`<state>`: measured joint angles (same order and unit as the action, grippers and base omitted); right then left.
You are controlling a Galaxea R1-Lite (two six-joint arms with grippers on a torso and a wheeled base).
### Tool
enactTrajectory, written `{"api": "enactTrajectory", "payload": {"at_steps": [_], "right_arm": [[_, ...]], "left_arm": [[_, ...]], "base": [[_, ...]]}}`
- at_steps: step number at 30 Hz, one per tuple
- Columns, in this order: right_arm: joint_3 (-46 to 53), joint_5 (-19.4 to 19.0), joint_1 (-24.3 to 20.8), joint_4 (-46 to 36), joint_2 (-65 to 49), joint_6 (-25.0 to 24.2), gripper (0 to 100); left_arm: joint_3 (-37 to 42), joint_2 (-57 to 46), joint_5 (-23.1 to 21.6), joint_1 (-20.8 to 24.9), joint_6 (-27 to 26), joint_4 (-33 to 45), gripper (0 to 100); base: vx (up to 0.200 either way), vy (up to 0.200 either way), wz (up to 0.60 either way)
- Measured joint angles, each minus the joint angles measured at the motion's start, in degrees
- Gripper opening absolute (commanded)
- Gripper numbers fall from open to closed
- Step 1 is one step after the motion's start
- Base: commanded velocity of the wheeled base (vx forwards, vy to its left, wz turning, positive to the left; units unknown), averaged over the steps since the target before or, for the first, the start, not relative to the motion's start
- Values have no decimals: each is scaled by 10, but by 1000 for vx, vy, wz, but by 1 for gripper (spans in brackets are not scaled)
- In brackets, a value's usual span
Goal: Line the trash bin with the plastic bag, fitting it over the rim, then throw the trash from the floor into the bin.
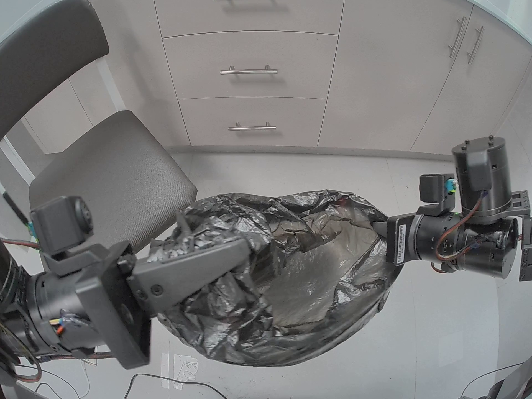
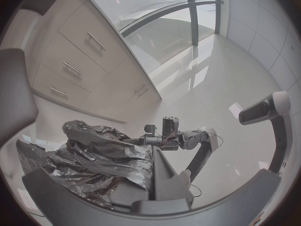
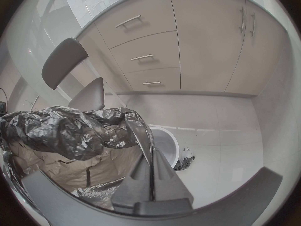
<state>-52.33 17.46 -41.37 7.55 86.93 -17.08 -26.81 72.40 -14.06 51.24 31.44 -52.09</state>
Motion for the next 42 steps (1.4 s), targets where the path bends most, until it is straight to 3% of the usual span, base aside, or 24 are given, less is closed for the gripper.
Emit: {"api": "enactTrajectory", "payload": {"at_steps": [10,17,26,34,42], "right_arm": [[5,17,4,-1,-56,27,0],[5,83,5,4,-75,63,0],[4,86,14,8,-79,76,0],[5,82,38,78,-60,108,0],[36,79,43,110,-15,103,0]], "left_arm": [[-10,130,-1,39,43,-152,0],[-21,186,1,55,41,-161,0],[-23,242,1,48,38,-233,0],[-17,310,0,17,38,-300,0],[-3,368,-1,-10,39,-350,0]], "base": [[0,0,0],[0,0,0],[0,0,0],[0,0,0],[0,0,0]]}}
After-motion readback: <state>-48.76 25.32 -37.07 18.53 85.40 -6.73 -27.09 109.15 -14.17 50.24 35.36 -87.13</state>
